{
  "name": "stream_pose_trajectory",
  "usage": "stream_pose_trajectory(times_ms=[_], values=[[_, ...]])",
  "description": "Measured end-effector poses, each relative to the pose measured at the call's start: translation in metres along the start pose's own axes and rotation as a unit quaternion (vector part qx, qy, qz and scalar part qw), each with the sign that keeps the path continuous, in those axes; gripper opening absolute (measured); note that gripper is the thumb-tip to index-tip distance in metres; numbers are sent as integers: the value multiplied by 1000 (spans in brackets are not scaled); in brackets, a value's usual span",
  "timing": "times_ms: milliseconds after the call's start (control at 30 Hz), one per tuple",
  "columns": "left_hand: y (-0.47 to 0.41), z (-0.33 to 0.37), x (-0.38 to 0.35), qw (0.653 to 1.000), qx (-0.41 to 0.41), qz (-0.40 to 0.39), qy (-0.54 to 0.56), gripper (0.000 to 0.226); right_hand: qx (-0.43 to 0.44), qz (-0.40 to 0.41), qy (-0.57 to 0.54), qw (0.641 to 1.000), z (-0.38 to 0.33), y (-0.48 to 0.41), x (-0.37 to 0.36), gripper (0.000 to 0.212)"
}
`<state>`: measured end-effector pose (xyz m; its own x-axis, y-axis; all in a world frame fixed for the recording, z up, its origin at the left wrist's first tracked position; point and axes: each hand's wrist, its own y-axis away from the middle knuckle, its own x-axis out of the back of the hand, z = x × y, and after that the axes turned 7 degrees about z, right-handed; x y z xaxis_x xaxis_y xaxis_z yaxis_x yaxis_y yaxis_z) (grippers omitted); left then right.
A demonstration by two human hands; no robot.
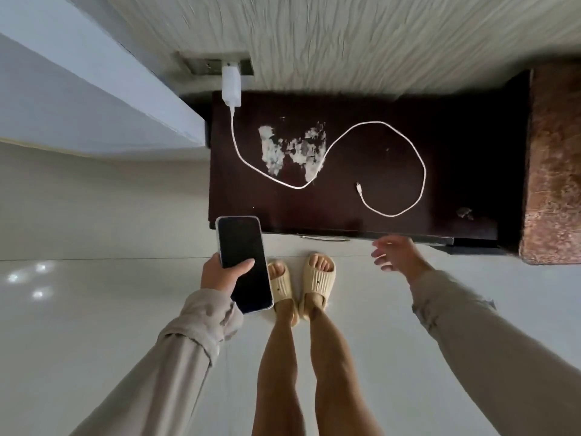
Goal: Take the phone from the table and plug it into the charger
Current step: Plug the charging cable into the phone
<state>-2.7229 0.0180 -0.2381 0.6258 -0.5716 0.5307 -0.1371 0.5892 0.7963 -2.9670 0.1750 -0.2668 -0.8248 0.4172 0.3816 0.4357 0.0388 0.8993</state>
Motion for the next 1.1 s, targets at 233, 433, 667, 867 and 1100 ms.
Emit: stream_pose_trajectory(times_ms=[233,433,667,867,1100], values=[[-55,9,-53,998,7,-11,63,15,95,195,60,974,-54,-106,-50,25],[-63,1,-66,996,27,-27,85,16,113,275,86,951,-48,-125,-68,24],[-52,-2,-57,991,77,-25,103,19,187,203,150,950,-35,-108,-59,21],[-11,24,-37,938,203,-74,272,44,222,90,26,971,-28,-15,-42,6],[30,56,-19,854,216,-169,442,43,289,19,-51,956,-48,107,-19,22]])
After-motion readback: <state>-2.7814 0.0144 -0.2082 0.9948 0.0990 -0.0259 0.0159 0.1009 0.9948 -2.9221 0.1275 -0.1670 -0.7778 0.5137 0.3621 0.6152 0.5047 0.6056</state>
